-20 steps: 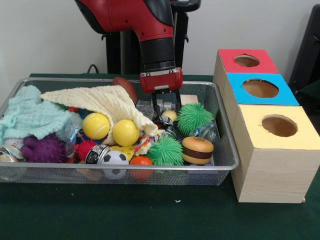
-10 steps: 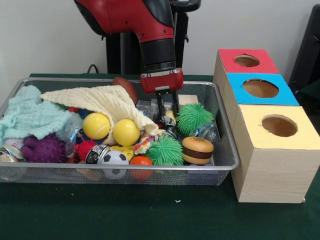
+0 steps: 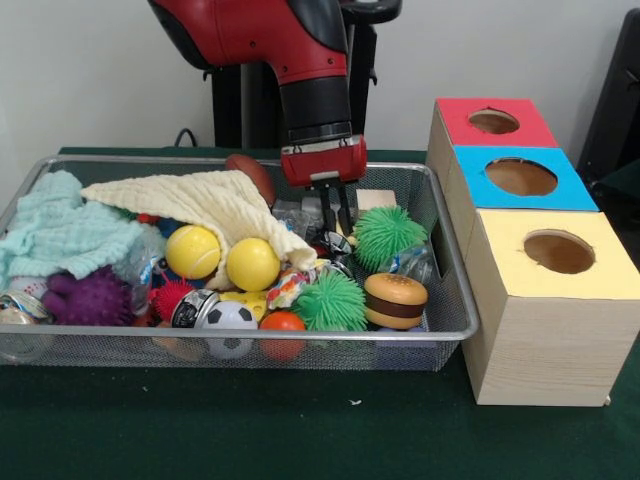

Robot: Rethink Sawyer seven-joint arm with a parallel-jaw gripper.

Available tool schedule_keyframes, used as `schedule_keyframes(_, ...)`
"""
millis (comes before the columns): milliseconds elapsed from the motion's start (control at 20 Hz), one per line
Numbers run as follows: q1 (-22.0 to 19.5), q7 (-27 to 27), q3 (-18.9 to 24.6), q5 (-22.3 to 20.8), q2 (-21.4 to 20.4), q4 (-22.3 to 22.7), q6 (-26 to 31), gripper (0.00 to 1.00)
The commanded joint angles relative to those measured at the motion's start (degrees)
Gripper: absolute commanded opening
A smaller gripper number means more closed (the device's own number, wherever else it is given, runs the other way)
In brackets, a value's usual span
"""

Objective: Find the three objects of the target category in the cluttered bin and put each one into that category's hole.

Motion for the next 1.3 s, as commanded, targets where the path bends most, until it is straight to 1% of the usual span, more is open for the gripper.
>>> schedule_keyframes(50, 1.1, 12.5, 3.7, 3.0, -1.0, -2.2, -0.3, 0.00)
schedule_keyframes(150, 1.2, 12.4, 3.8, 3.2, -2.0, -1.8, 0.7, 0.00)
schedule_keyframes(250, 0.9, 12.4, 4.5, 3.5, -3.8, -0.8, 3.4, 0.00)
schedule_keyframes(300, 0.8, 12.2, 4.8, 3.8, -4.9, -0.2, 5.1, 0.00)
schedule_keyframes(350, 0.4, 12.0, 5.8, 4.5, -7.5, 1.2, 9.1, 0.00)
schedule_keyframes(400, 0.2, 12.0, 6.3, 5.0, -8.9, 1.9, 10.7, 0.00)
schedule_keyframes(450, 0.0, 11.4, 7.0, 5.6, -10.8, 2.7, 13.8, 0.00)
schedule_keyframes(650, -0.7, 11.0, 8.7, 7.2, -14.5, 4.4, 19.2, 0.00)
schedule_keyframes(850, -0.8, 10.2, 9.3, 8.0, -17.0, 5.2, 23.3, 0.00)
schedule_keyframes(1000, -1.0, 10.4, 9.9, 8.7, -18.2, 5.7, 25.0, 0.00)
schedule_keyframes(1300, -2.7, 11.8, 13.4, 11.1, -19.7, 8.0, 28.0, 0.00)
